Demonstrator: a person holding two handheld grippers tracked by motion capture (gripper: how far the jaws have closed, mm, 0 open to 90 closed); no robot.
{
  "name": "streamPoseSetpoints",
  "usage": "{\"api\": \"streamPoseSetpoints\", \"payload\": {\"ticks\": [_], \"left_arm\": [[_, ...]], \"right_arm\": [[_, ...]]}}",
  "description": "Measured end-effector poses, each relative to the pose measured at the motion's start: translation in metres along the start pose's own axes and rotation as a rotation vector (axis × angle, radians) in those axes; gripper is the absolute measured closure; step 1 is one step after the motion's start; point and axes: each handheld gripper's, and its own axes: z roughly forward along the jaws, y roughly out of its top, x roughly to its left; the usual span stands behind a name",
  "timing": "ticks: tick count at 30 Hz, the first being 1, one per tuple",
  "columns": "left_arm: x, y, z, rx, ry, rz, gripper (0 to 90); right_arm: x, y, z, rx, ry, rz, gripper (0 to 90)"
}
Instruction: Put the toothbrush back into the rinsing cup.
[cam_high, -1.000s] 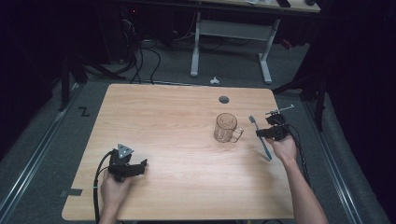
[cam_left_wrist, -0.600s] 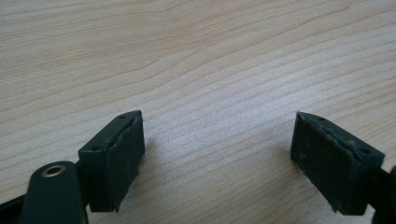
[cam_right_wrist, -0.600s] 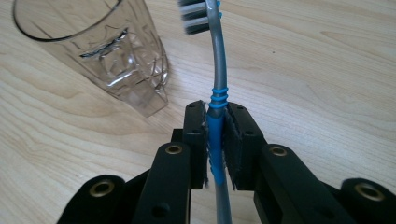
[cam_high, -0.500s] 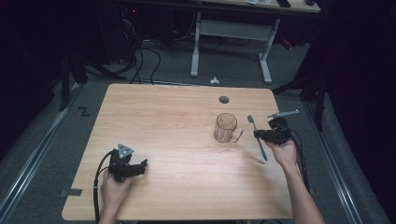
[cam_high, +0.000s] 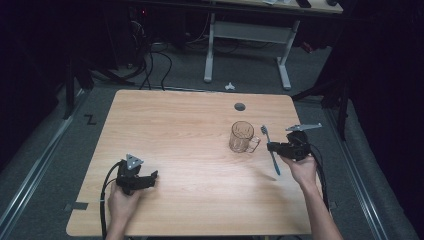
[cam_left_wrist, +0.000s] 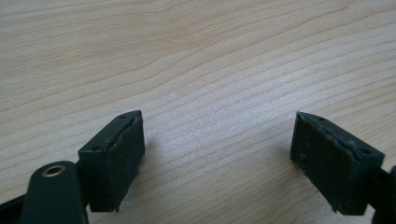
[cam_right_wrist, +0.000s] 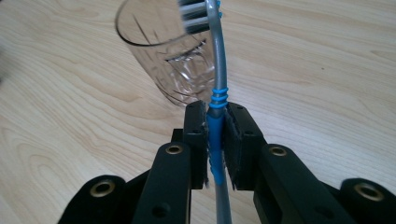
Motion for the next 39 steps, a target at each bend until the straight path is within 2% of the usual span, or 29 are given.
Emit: {"api": "streamPoseSetpoints", "payload": {"ticks": [10,18,27,39], "left_arm": [[0.0,0.0,0.0,0.0,0.0,0.0,18.2],[0.0,0.0,0.0,0.0,0.0,0.0,18.3],[0.0,0.0,0.0,0.0,0.0,0.0,18.2],[0.0,0.0,0.0,0.0,0.0,0.0,18.3]], "right_arm": [[0.013,-0.002,-0.003,-0.072,0.021,-0.007,79.9],[0.019,0.0,-0.004,-0.106,0.023,-0.02,80.0],[0.027,0.01,-0.005,-0.153,0.061,-0.052,80.1],[0.026,0.025,-0.004,-0.204,0.096,-0.058,80.0]]}}
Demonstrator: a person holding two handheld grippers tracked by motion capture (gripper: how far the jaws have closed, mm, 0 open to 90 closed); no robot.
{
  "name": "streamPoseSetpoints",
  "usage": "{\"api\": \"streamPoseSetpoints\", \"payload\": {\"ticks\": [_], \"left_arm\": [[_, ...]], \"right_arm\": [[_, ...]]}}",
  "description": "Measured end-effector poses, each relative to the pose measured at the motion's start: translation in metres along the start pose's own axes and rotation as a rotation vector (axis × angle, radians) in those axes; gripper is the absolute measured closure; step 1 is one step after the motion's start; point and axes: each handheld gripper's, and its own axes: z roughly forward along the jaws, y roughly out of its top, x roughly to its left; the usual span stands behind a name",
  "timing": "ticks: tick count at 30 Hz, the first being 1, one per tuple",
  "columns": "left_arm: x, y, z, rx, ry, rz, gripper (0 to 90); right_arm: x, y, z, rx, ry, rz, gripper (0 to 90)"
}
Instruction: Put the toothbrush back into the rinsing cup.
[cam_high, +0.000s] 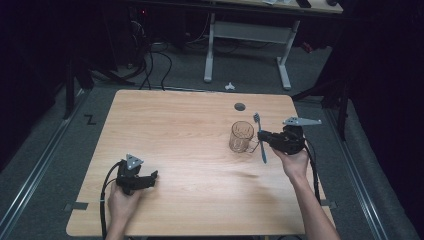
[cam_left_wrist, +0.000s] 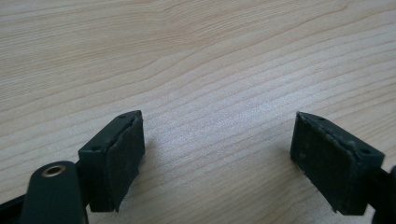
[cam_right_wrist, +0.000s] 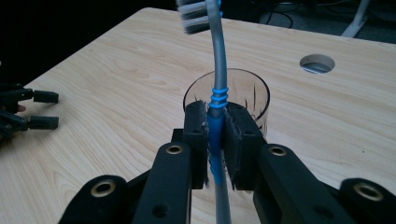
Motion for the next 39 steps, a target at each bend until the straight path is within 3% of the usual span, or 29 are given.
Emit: {"api": "streamPoseSetpoints", "payload": {"ticks": [12,39], "left_arm": [[0.0,0.0,0.0,0.0,0.0,0.0,18.2],[0.0,0.0,0.0,0.0,0.0,0.0,18.2]], "right_arm": [[-0.003,0.016,0.0,-0.028,-0.011,-0.018,80.1],[-0.012,0.039,0.01,-0.071,-0.032,-0.006,80.1]]}}
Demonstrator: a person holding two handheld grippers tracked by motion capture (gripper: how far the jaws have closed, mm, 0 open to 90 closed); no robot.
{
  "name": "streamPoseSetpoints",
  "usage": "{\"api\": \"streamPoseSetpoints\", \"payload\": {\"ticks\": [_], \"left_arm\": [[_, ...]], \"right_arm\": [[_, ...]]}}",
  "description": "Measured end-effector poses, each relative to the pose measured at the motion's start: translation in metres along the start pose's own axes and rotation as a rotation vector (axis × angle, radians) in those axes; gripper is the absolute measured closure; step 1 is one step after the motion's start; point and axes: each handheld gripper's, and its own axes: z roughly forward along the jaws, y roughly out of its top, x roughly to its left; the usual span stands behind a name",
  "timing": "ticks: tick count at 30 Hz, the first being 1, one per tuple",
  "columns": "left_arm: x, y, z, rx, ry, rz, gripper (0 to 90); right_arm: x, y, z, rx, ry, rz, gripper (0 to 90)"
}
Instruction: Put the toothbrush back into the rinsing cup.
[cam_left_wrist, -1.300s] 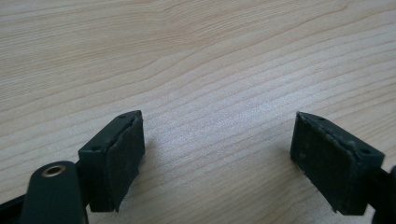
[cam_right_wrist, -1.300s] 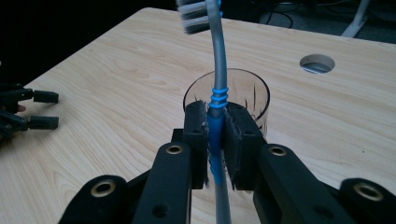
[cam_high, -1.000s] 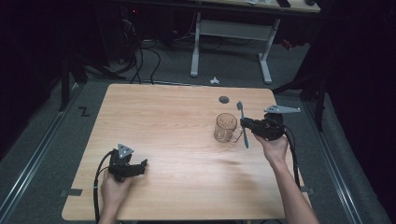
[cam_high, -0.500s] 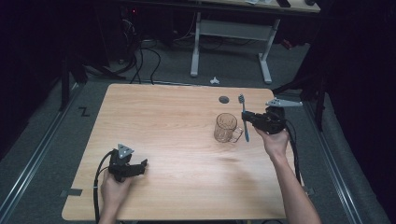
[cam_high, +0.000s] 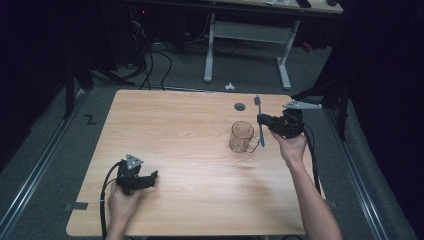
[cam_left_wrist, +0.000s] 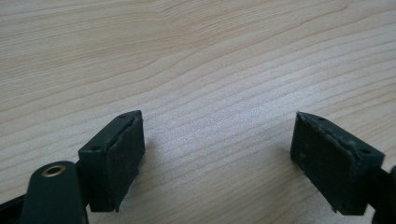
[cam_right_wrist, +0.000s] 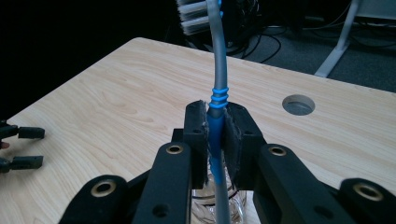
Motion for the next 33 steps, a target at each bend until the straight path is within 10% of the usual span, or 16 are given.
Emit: {"api": "streamPoseSetpoints", "payload": {"ticks": [33], "left_arm": [[0.0,0.0,0.0,0.0,0.0,0.0,18.2]], "right_arm": [[-0.003,0.012,0.02,-0.027,0.0,0.015,80.1]]}}
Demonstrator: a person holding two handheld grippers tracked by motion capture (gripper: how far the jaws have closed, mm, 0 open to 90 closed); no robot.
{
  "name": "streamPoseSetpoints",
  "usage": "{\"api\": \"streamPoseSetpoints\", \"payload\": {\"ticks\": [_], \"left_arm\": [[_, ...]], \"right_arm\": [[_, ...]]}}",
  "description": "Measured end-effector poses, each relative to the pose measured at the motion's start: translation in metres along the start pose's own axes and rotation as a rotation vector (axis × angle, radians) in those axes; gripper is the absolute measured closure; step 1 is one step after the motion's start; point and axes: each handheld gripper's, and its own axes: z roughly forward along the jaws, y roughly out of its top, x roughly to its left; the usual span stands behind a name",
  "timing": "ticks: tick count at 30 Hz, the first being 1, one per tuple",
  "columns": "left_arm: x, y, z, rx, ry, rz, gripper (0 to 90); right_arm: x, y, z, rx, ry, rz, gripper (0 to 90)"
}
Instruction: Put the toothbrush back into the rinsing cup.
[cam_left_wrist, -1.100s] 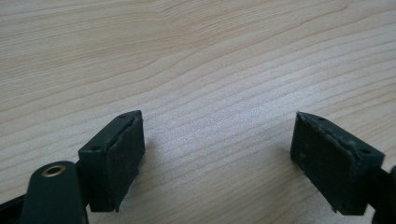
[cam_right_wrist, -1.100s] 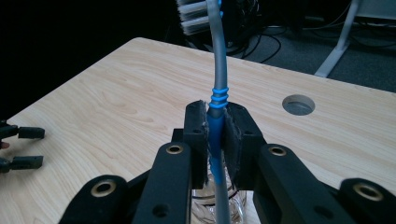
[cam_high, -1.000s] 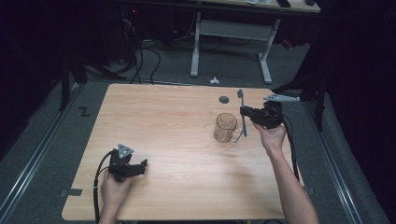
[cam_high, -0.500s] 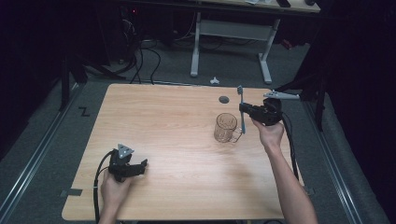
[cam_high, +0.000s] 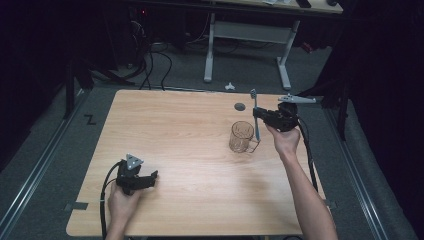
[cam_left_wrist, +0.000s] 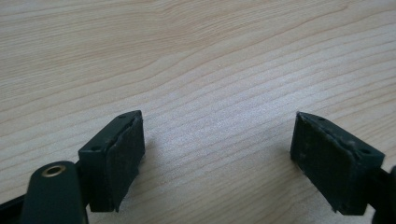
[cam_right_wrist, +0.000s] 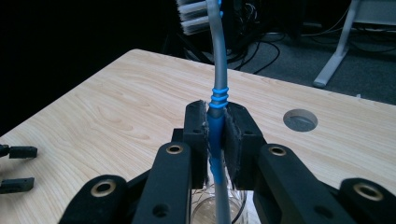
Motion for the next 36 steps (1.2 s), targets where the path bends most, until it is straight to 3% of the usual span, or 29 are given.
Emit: {"api": "streamPoseSetpoints", "payload": {"ticks": [11,36], "left_arm": [[0.0,0.0,0.0,0.0,0.0,0.0,18.2],[0.0,0.0,0.0,0.0,0.0,0.0,18.2]], "right_arm": [[-0.001,-0.005,0.008,0.018,-0.001,-0.002,80.0],[-0.002,-0.017,0.0,0.052,-0.023,-0.007,79.4]]}}
